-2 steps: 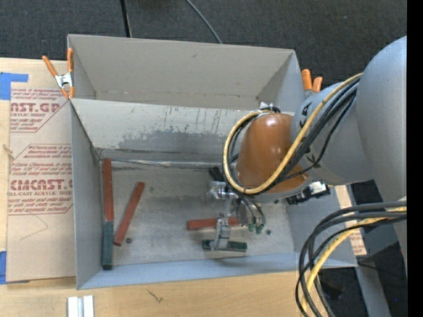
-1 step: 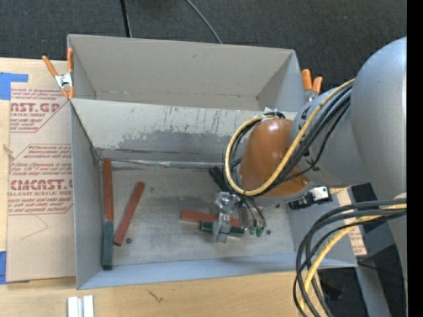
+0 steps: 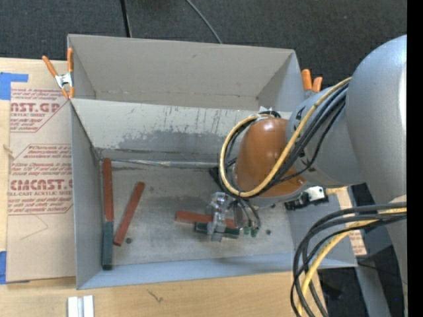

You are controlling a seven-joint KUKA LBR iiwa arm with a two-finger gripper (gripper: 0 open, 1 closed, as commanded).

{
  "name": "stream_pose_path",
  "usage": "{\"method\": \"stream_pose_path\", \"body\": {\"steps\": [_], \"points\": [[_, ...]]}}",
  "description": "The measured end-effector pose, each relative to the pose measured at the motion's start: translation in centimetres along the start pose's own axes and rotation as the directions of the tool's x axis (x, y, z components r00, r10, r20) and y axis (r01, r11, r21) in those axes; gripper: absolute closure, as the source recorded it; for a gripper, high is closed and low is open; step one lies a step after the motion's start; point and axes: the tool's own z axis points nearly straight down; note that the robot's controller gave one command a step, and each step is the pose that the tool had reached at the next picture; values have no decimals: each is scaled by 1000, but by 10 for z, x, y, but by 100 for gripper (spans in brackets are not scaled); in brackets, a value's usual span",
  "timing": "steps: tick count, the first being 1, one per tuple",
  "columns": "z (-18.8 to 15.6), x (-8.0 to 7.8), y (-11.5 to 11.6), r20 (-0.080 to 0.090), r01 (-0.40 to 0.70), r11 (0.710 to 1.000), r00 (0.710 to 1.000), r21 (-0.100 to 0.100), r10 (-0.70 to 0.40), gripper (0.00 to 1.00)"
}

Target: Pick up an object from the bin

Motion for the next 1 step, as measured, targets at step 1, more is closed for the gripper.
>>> {"method": "stream_pose_path", "body": {"steps": [1], "points": [[-51, 4, -5, -19, 48, 999, 999, -1, -48, 100]]}}
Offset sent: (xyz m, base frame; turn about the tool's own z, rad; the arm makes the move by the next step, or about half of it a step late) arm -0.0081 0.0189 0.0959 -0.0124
